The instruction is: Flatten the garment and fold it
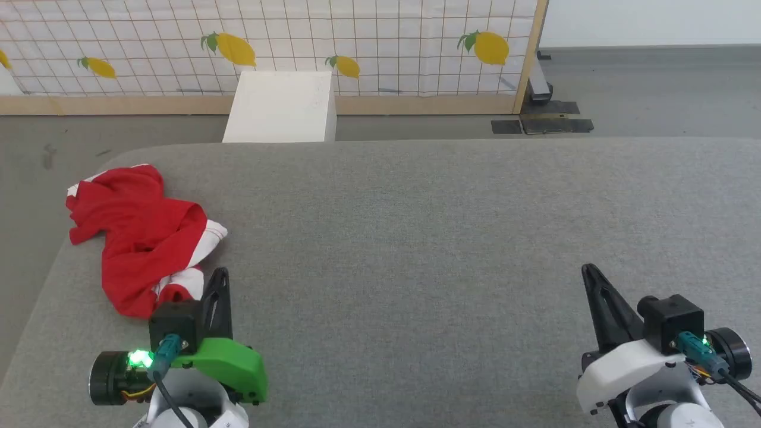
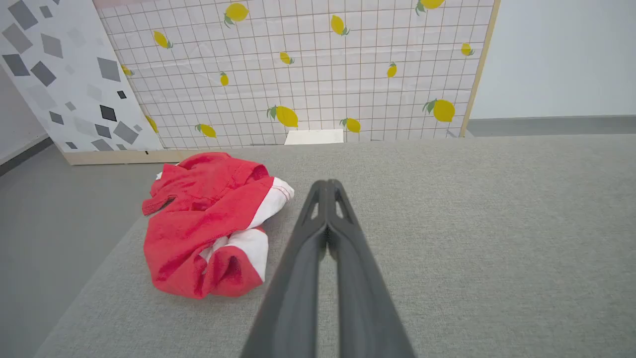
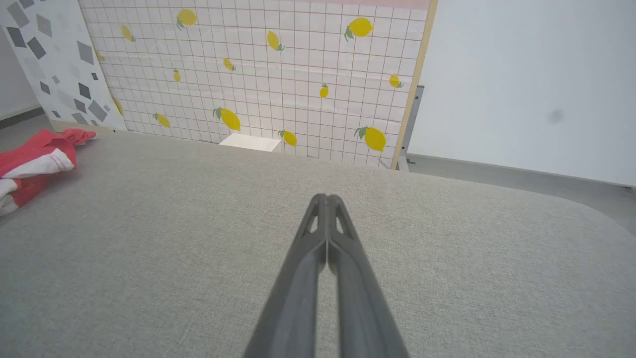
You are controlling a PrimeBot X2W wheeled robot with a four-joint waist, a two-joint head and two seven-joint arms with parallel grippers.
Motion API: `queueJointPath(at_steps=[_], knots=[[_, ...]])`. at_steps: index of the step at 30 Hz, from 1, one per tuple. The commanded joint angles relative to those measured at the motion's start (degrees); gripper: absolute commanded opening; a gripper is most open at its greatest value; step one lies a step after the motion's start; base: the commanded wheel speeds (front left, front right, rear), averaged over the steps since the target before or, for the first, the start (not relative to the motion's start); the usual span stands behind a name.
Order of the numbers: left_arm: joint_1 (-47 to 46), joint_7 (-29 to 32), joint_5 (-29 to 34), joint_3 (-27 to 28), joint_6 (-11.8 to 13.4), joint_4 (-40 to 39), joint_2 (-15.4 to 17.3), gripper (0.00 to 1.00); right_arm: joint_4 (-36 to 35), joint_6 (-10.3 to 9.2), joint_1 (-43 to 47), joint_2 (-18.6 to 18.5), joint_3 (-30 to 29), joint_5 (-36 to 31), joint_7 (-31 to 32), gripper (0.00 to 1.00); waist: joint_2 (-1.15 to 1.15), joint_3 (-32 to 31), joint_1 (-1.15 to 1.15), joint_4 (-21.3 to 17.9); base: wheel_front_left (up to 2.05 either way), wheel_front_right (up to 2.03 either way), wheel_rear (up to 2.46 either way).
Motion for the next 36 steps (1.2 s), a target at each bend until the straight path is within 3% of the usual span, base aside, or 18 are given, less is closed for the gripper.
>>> queueJointPath(at_steps=[1, 33, 34, 36], knots=[[0.6, 0.1, 0.7, 0.2, 0.4, -0.2, -0.2, 0.00, -0.3, -0.09, -1.1, 0.2, 0.1, -0.3, 0.0, 0.00, 0.00, 0.0, 0.00, 0.0, 0.00, 0.00, 0.00], [0.6, 0.1, 0.7, 0.2, 0.4, -0.2, -0.2, 0.00, -0.3, -0.09, -1.1, 0.2, 0.1, -0.3, 0.0, 0.00, 0.00, 0.0, 0.00, 0.0, 0.00, 0.00, 0.00], [0.0, 0.0, 0.0, 0.0, 0.0, 0.0, 0.0, 1.00, 0.0, 0.01, 0.0, 0.0, 0.0, 0.0, 0.0, 1.00, 0.00, 0.0, 0.00, 0.0, 0.00, 0.00, 0.00], [0.0, 0.0, -0.3, -0.1, 0.0, 0.0, 0.0, 1.00, 0.0, 0.01, 0.0, 0.0, 0.0, 0.0, 0.0, 1.00, 0.00, 0.0, 0.00, 0.0, 0.00, 0.00, 0.00]])
